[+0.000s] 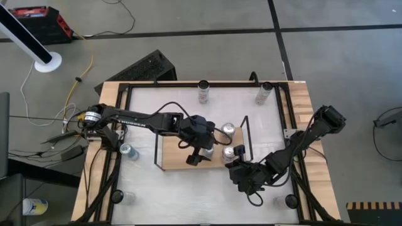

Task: Place canned beverage on shelf
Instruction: Put the bottom blue soda can on the shelf

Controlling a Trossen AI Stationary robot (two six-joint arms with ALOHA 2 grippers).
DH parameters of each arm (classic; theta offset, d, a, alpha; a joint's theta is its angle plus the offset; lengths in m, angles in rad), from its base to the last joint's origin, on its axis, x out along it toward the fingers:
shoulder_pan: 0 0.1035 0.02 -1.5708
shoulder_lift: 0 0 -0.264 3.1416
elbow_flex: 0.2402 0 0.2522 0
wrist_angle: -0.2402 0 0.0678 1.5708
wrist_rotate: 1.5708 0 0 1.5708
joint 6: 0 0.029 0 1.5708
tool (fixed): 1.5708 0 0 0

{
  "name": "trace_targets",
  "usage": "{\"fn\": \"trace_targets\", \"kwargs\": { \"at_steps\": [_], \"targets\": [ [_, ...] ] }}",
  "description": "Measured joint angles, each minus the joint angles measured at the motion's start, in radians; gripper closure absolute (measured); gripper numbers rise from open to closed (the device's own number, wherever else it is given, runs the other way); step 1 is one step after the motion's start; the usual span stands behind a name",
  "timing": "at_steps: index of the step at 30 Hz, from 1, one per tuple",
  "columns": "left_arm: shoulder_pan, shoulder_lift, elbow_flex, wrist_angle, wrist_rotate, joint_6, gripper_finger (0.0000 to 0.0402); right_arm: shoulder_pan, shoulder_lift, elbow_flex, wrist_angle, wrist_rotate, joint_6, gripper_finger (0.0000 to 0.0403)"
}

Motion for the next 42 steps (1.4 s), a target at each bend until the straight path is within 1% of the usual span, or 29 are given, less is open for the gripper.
{"fn": "trace_targets", "kwargs": {
  "at_steps": [2, 6, 11, 16, 23, 26, 30, 35, 42],
  "targets": [
    [-0.010, 0.000, 0.021, -0.009, -0.035, -0.052, 0.0055, 0.000, 0.000, 0.000, 0.000, -0.013, 0.000, 0.0378],
    [-0.024, 0.001, 0.093, -0.055, -0.131, -0.209, 0.0054, 0.000, 0.000, 0.000, 0.000, -0.016, 0.001, 0.0378],
    [-0.039, 0.000, 0.180, -0.151, -0.277, -0.401, 0.0054, 0.000, 0.000, 0.000, 0.001, -0.016, 0.001, 0.0378],
    [-0.055, 0.000, 0.205, -0.217, -0.358, -0.487, 0.0054, 0.000, 0.000, 0.000, 0.002, -0.017, 0.001, 0.0378],
    [-0.068, 0.000, 0.205, -0.315, -0.382, -0.671, 0.0054, 0.000, 0.000, 0.000, 0.002, -0.018, 0.002, 0.0378],
    [-0.066, 0.000, 0.205, -0.373, -0.399, -0.710, 0.0054, 0.000, 0.000, 0.000, 0.002, -0.018, 0.002, 0.0378],
    [-0.069, 0.000, 0.205, -0.433, -0.460, -0.742, 0.0054, 0.000, 0.000, 0.000, 0.004, -0.018, 0.002, 0.0378],
    [-0.078, 0.001, 0.205, -0.434, -0.520, -0.763, 0.0054, 0.000, 0.000, 0.000, 0.009, -0.018, 0.002, 0.0378],
    [-0.101, 0.048, 0.204, -0.401, -0.532, -0.826, 0.0054, 0.000, 0.000, 0.000, 0.009, -0.018, 0.001, 0.0378]
  ]
}}
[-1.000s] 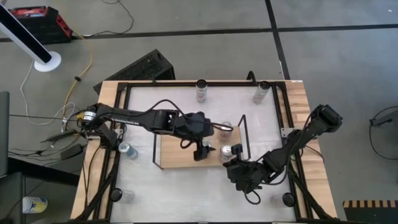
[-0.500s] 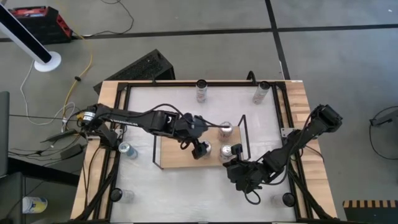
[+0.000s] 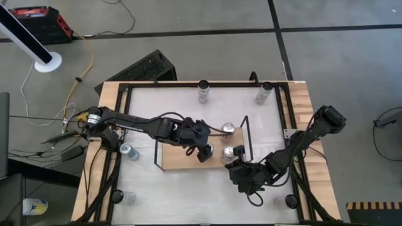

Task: Place canned beverage on shelf
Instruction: Put the bottom blue soda can on the shelf

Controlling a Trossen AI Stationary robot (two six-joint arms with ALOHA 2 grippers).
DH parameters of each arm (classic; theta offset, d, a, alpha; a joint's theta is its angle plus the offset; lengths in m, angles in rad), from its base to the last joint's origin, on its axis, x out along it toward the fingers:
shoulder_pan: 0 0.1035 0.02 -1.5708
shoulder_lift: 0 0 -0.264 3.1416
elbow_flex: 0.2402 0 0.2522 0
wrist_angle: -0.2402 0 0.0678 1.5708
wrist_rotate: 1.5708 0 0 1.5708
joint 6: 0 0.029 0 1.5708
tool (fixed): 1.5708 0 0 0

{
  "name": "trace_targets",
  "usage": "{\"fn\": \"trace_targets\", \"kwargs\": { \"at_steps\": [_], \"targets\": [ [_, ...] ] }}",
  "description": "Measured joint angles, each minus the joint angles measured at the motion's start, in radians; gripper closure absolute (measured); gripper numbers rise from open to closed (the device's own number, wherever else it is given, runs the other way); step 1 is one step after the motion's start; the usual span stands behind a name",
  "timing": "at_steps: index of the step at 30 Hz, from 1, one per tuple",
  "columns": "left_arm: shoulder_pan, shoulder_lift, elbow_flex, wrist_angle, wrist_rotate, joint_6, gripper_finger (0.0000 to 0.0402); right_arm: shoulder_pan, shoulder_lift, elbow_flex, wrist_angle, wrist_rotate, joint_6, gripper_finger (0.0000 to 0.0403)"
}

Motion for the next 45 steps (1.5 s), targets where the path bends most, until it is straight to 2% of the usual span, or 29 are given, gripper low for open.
{"fn": "trace_targets", "kwargs": {
  "at_steps": [8, 25, 30, 45],
  "targets": [
    [-0.013, 0.042, 0.001, 0.062, -0.001, -0.012, 0.0054, -0.002, 0.000, -0.001, -0.004, -0.002, -0.001, 0.0378],
    [-0.019, 0.047, 0.000, 0.046, 0.012, -0.020, 0.0054, -0.020, 0.000, 0.000, -0.004, -0.024, 0.000, 0.0378],
    [-0.031, 0.048, 0.000, 0.047, -0.015, -0.020, 0.0054, -0.020, 0.000, 0.000, -0.004, -0.025, 0.000, 0.0378],
    [-0.046, 0.111, 0.000, 0.056, -0.032, 0.002, 0.0054, -0.020, 0.000, 0.001, -0.009, -0.026, 0.000, 0.0378]
  ]
}}
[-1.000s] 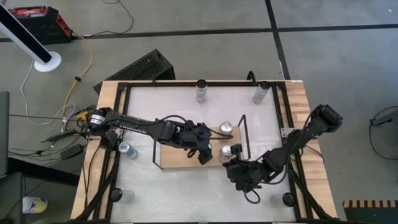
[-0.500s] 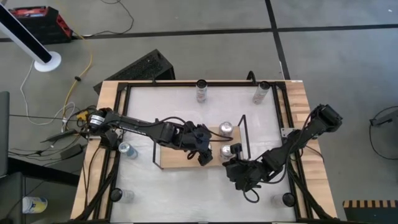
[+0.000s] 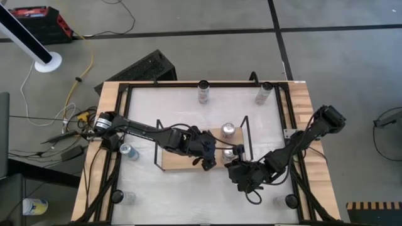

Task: Place canned beverage on shelf
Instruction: Put the bottom blue soda can on the shelf

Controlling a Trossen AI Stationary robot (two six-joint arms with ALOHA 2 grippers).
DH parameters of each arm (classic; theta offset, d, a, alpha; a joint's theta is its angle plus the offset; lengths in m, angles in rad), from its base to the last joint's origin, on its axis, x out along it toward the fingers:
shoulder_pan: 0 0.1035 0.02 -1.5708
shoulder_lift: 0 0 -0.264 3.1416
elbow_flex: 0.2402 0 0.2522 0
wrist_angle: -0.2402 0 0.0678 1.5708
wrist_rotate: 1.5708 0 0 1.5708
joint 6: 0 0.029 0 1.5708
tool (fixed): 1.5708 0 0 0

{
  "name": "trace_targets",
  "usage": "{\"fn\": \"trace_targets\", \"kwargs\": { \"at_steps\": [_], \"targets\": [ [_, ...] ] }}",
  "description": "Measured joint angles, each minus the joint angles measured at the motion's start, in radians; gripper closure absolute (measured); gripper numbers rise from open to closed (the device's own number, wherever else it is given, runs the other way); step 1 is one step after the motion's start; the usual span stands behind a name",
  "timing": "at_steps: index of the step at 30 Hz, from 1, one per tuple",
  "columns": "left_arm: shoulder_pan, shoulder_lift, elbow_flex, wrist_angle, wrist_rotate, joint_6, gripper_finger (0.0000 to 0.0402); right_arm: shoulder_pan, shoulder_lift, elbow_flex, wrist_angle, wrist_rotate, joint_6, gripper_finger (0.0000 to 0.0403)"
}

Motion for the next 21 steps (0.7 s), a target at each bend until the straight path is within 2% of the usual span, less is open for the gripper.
{"fn": "trace_targets", "kwargs": {
  "at_steps": [7, 10, 16, 21],
  "targets": [
    [0.000, 0.000, 0.000, -0.008, 0.004, 0.001, 0.0062, 0.000, 0.000, 0.000, 0.000, 0.000, 0.000, 0.0378],
    [0.000, 0.000, 0.000, -0.013, 0.005, 0.004, 0.0089, 0.000, 0.000, 0.000, 0.000, 0.000, 0.000, 0.0378],
    [0.000, 0.000, 0.000, -0.016, 0.042, 0.040, 0.0179, 0.000, 0.000, 0.000, 0.001, 0.001, 0.000, 0.0378],
    [0.001, -0.001, 0.003, -0.011, 0.035, 0.111, 0.0183, 0.000, 0.000, 0.000, 0.001, 0.001, 0.000, 0.0378]
  ]
}}
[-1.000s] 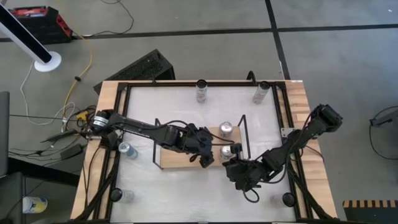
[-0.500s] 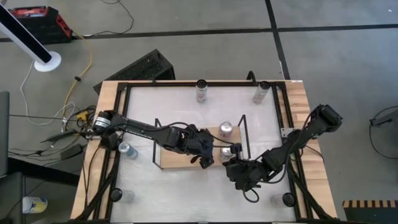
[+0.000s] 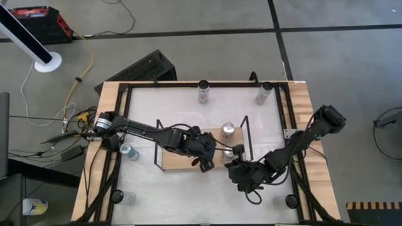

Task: Place canned beverage on shelf
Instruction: Put the bottom blue soda can on the shelf

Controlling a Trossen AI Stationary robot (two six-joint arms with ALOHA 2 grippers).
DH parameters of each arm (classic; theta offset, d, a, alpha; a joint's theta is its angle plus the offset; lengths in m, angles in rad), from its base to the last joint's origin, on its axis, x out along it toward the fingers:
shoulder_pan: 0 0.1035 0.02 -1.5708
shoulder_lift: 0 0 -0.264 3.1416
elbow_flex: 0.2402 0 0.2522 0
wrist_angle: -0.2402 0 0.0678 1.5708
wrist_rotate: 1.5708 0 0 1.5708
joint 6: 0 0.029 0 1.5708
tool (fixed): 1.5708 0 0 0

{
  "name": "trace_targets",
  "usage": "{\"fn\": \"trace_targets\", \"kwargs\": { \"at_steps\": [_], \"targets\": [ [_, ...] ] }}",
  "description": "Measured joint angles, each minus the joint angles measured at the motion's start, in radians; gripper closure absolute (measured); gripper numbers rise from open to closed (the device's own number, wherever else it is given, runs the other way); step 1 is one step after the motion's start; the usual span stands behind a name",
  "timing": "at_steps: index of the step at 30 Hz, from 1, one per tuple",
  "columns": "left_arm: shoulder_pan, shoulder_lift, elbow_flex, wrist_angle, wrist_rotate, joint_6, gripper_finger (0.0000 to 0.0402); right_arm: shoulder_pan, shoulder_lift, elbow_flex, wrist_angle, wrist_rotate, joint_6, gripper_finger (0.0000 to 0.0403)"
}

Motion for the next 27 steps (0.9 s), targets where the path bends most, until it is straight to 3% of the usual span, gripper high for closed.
{"fn": "trace_targets", "kwargs": {
  "at_steps": [13, 19, 27],
  "targets": [
    [0.064, 0.000, 0.079, -0.048, -0.018, 0.341, 0.0183, 0.000, 0.000, 0.000, 0.000, 0.000, 0.000, 0.0378],
    [0.152, 0.000, 0.078, -0.071, 0.152, 0.484, 0.0183, 0.000, 0.000, 0.000, 0.000, 0.000, 0.000, 0.0378],
    [0.273, -0.055, 0.076, -0.066, 0.293, 0.611, 0.0183, 0.002, 0.001, -0.002, -0.007, 0.000, 0.000, 0.0378]
  ]
}}
